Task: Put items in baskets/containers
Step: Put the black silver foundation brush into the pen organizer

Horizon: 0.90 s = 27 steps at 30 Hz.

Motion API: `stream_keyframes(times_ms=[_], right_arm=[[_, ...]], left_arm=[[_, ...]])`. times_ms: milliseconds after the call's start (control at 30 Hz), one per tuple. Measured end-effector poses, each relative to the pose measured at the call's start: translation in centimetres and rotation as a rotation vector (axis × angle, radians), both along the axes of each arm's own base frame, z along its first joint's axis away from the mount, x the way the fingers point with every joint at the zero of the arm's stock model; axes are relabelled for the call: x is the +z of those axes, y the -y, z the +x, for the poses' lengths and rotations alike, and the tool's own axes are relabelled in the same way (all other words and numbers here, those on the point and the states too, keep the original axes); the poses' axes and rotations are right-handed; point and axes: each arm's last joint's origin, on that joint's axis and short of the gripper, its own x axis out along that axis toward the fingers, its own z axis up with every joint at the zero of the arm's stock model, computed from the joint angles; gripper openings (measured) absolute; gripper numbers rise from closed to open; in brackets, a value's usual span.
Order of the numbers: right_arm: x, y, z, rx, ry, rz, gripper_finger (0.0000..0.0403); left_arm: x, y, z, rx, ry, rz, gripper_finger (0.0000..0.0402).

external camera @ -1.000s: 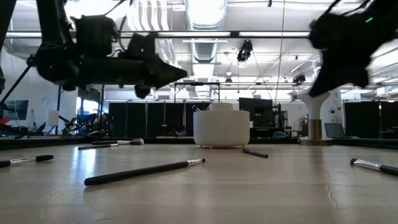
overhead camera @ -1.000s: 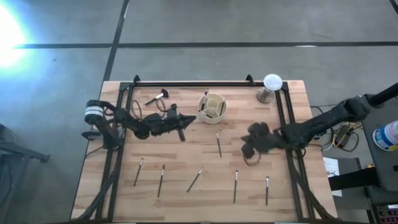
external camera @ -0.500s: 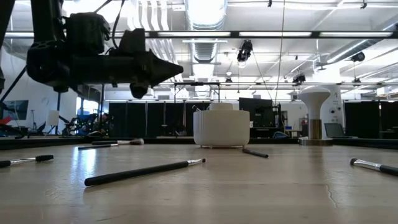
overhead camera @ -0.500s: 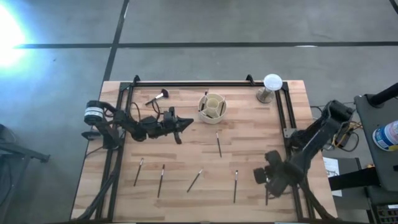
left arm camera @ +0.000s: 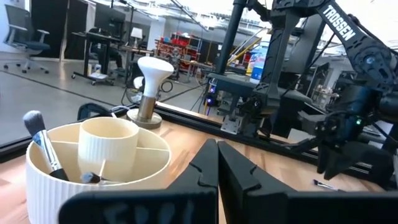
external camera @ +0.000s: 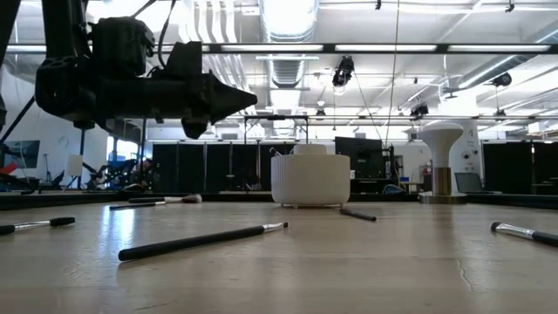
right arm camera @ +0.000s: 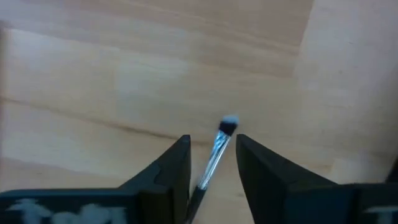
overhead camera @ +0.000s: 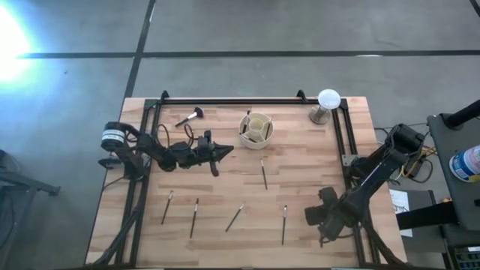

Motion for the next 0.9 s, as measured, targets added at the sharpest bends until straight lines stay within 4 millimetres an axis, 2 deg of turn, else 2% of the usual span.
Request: stream_keyframes(times_ms=[300, 533, 900], right_arm=[[-1.5, -0.4, 0.2, -0.003, -0.03, -0.004, 0.0128], [-2.6, -0.5, 0.6, 0.002, -0.037, -0.019, 0.0092], [-2.5, -0.6, 0.9, 0.063, -0.006, -0.031, 0.0026]], left_arm=[[-0.1, 0.0, 0.0, 0.001, -0.007, 0.001, 0.0], [-0.1, 0.0, 0.1, 0.0, -0.011, 0.0, 0.0], [-0.1, 0.0, 0.1, 0.0, -0.014, -0.001, 0.0]])
